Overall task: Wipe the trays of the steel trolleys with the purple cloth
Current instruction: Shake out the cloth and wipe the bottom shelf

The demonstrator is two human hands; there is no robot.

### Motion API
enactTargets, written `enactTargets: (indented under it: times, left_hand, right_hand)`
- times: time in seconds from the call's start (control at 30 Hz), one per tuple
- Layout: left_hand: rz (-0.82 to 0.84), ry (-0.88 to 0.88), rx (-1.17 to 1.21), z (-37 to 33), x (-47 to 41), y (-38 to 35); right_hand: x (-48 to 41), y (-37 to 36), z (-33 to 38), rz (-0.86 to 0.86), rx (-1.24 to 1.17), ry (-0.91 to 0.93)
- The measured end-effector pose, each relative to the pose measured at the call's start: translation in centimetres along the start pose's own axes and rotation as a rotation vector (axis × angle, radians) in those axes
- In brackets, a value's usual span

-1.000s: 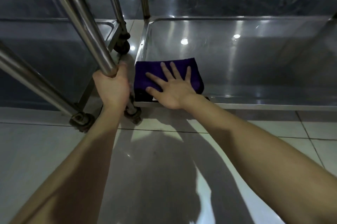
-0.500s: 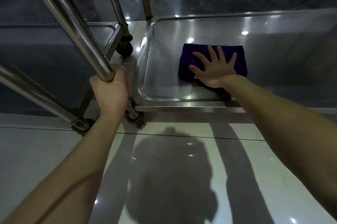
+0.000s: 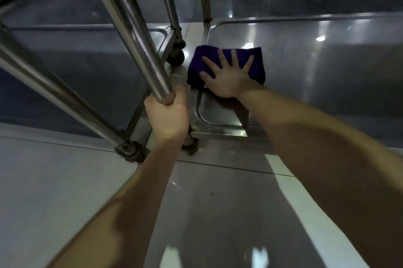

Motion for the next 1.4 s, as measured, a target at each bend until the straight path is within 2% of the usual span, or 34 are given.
enactTargets:
  times: [0.23,0.33,0.43,0.5,0.57,0.6,0.63,0.67,0.77,0.83,1.03,1.17,1.27,1.4]
  left_hand:
    - [0.005,0.082,-0.097,-0.2,-0.1,0.3]
    - [0.061,0.108,-0.145,0.0,-0.4,0.5]
    - [0.074,0.105,-0.202,-0.3,-0.6,0.5]
    - [0.027,0.150,-0.198,0.1,-0.6,0.4]
    - [-0.060,0.250,-0.191,0.6,1.7,0.9]
    - [-0.124,0.243,-0.312,0.9,3.8,1.4]
    - [-0.155,0.151,-0.483,0.9,6.4,1.5]
    - [-0.118,0.001,-0.635,0.6,9.3,0.6]
    - [0.205,-0.392,-0.806,0.6,16.1,-5.1]
    - [0.394,-0.482,-0.859,0.7,16.3,-9.6]
    - [0.526,-0.632,-1.073,0.8,7.9,-17.1]
    - [0.611,-0.554,-1.171,3.0,6.3,-17.1]
    - [0.613,-0.574,-1.184,2.8,6.5,-17.1]
    - [0.592,-0.573,-1.220,2.2,6.7,-17.1]
  right_hand:
    - [12.3,-3.2,-0.2,0.137,0.012,0.140]
    - [15.7,-2.0,-5.6,0.197,0.006,0.107]
    - [19.1,-0.6,-14.3,0.196,-0.013,-0.045]
    - [21.1,-0.2,-18.7,0.176,-0.011,-0.123]
    - [21.9,-0.1,-20.2,0.146,0.000,-0.131]
    - [22.0,-0.1,-20.1,0.131,0.003,-0.122]
    - [21.8,-0.1,-19.9,0.118,0.004,-0.109]
    - [21.7,-0.1,-19.6,0.108,0.005,-0.099]
    - [21.4,-0.5,-19.3,0.083,0.015,-0.092]
    - [21.3,-0.7,-19.4,0.065,0.019,-0.094]
    - [21.4,-0.7,-19.5,0.025,0.024,-0.052]
    - [20.4,-0.3,-19.9,0.026,0.012,0.035]
    - [18.1,0.2,-20.4,0.022,-0.010,0.108]
    - [12.3,0.9,-20.1,-0.036,0.020,0.120]
Point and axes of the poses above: each hand's wrist, its own x-axis away from the middle knuckle, its own y-axis out of the back of the hand, z = x × y, the point moved 6 cm from there along -x, towards the middle knuckle, and after that the axes turned 4 degrees about -y, right-handed, at the moved point
